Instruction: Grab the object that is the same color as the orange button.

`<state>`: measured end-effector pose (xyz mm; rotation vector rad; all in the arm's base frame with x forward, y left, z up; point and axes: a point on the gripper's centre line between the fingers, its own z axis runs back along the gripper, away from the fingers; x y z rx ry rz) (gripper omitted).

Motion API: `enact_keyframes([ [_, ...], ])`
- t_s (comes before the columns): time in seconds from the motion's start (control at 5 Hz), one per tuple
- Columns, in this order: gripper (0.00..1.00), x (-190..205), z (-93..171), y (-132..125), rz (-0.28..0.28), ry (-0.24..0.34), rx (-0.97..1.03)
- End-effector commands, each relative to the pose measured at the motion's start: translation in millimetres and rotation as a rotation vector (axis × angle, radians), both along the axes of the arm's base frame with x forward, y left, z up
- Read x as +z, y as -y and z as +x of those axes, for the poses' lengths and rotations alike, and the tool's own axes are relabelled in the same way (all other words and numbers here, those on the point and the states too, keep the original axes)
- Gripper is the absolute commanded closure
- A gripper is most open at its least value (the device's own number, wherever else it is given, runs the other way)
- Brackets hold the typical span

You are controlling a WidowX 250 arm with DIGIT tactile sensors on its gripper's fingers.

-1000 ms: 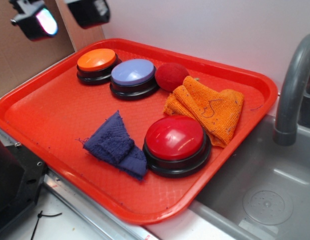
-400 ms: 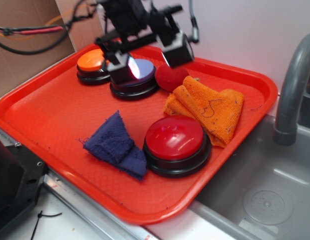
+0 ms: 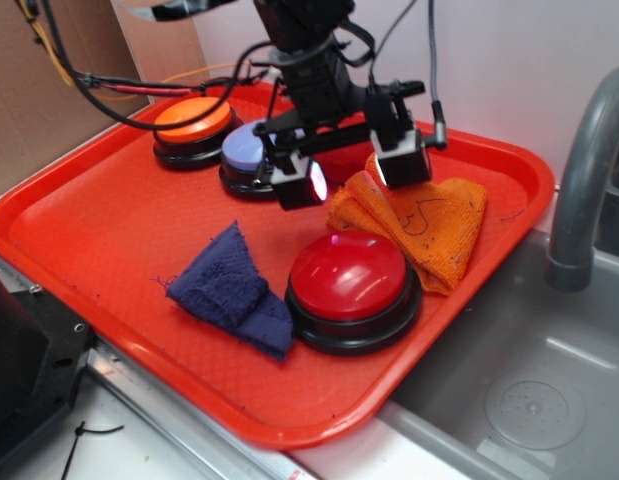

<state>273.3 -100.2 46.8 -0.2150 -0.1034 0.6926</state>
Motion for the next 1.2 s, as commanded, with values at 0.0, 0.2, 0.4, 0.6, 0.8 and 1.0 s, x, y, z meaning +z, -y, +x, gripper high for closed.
enact_keyframes([
  [0.0,1.0,0,23,0,0.036,0.016,-0.001],
  [0.2,1.0,-3,26,-3,0.031,-0.003,0.008],
  [0.4,1.0,-6,27,-6,0.037,-0.024,0.017],
  [0.6,1.0,2,26,-11,0.055,-0.017,-0.02],
  [0.8,1.0,21,20,-15,0.079,0.003,-0.051],
  [1.0,1.0,51,15,-27,0.095,-0.029,-0.208],
])
